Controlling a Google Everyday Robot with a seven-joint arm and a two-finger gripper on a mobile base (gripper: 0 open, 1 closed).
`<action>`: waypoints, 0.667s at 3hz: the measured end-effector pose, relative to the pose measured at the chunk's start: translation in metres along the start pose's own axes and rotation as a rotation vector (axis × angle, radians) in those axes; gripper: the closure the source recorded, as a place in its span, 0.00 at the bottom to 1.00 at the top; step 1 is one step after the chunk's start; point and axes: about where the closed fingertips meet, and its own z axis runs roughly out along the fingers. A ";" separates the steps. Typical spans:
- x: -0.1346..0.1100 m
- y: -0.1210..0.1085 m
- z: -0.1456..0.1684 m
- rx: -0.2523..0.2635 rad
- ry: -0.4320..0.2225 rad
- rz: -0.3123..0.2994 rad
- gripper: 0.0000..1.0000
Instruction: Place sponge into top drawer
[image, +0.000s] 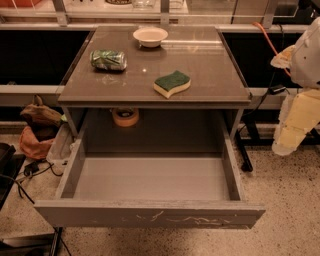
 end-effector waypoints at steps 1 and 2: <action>0.000 0.000 0.000 0.000 0.000 0.000 0.00; -0.001 -0.003 0.006 -0.005 -0.022 -0.002 0.00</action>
Offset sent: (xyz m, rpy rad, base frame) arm 0.0113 0.0008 -0.0166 0.0471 0.0221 0.0202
